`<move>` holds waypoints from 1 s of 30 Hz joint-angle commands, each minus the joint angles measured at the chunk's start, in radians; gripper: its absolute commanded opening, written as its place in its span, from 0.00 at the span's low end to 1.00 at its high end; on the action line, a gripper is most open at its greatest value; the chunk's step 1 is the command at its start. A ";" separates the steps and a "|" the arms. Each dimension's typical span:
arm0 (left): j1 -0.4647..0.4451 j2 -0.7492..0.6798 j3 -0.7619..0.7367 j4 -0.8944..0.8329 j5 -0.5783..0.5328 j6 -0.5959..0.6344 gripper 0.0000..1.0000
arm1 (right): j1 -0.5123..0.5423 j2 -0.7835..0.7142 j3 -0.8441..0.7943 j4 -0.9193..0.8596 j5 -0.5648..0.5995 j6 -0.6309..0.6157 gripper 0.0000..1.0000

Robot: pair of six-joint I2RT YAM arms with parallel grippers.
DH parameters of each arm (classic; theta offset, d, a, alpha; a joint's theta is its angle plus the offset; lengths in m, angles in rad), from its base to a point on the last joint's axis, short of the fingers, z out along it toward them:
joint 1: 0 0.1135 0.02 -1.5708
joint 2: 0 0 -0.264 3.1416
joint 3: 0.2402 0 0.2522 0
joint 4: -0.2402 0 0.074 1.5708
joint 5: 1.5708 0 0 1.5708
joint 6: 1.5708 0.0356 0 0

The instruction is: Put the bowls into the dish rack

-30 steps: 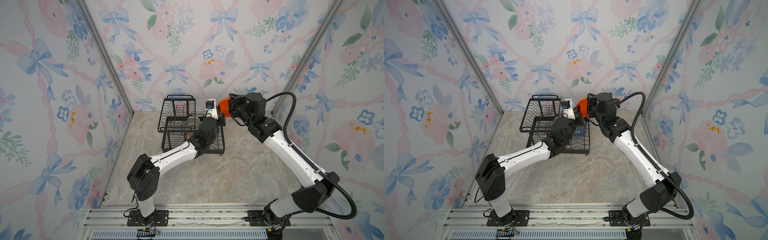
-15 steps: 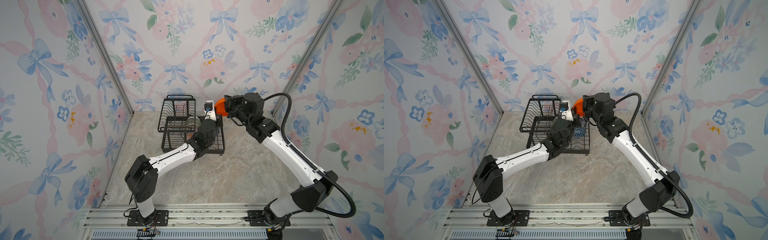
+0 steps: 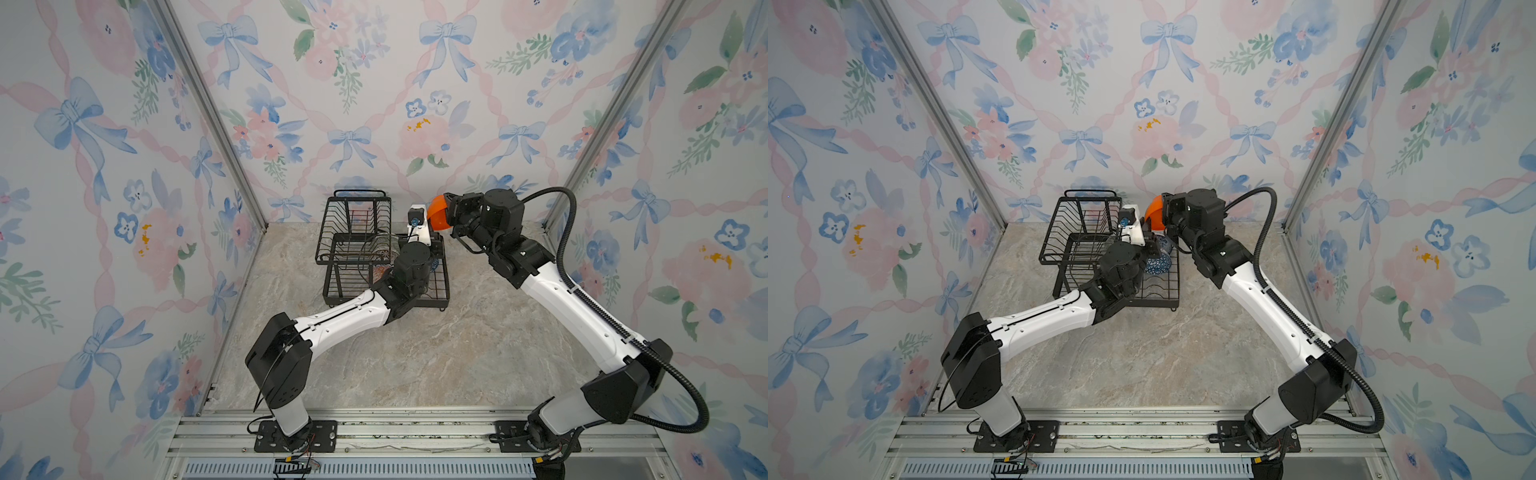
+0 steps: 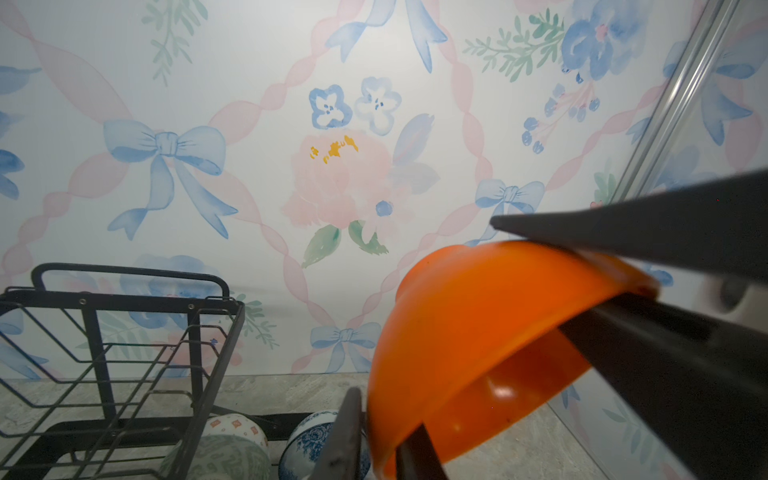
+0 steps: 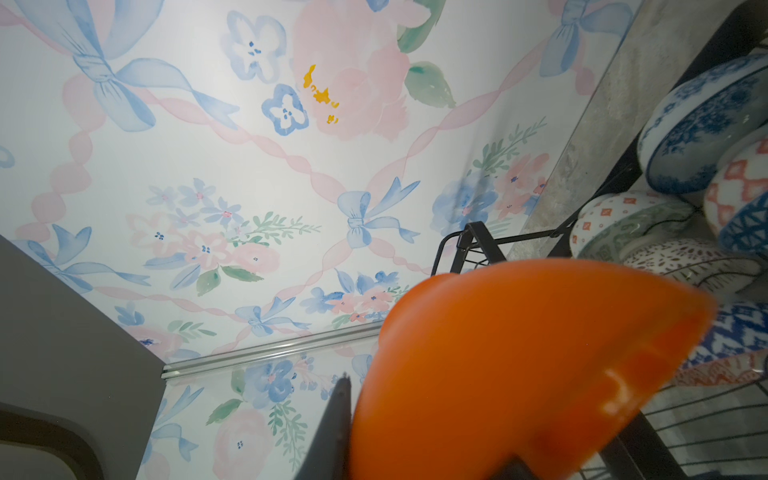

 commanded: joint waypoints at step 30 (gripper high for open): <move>0.027 -0.451 -0.163 -0.467 0.028 -0.180 0.98 | -0.039 0.020 -0.167 0.184 -0.044 -0.165 0.00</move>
